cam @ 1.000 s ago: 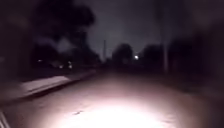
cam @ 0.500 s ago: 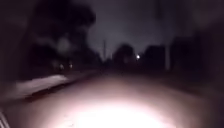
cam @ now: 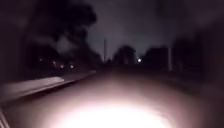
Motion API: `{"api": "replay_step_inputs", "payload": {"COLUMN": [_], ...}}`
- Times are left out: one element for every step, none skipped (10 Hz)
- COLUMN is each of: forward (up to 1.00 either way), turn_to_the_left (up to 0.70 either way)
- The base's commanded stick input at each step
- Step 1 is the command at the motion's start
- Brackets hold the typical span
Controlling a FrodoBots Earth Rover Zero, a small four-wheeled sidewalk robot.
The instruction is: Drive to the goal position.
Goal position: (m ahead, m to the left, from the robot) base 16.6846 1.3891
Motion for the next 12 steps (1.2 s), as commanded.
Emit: {"api": "replay_step_inputs", "payload": {"forward": [0.7,0.7,0.7,0.7,0.7,0.7,0.7,0.7,0.7,0.7,0.7,0.7], "turn_to_the_left": [0.0,0.0,0.0,0.0,0.0,0.0,0.0,0.0,0.0,0.0,0.0,0.0]}}
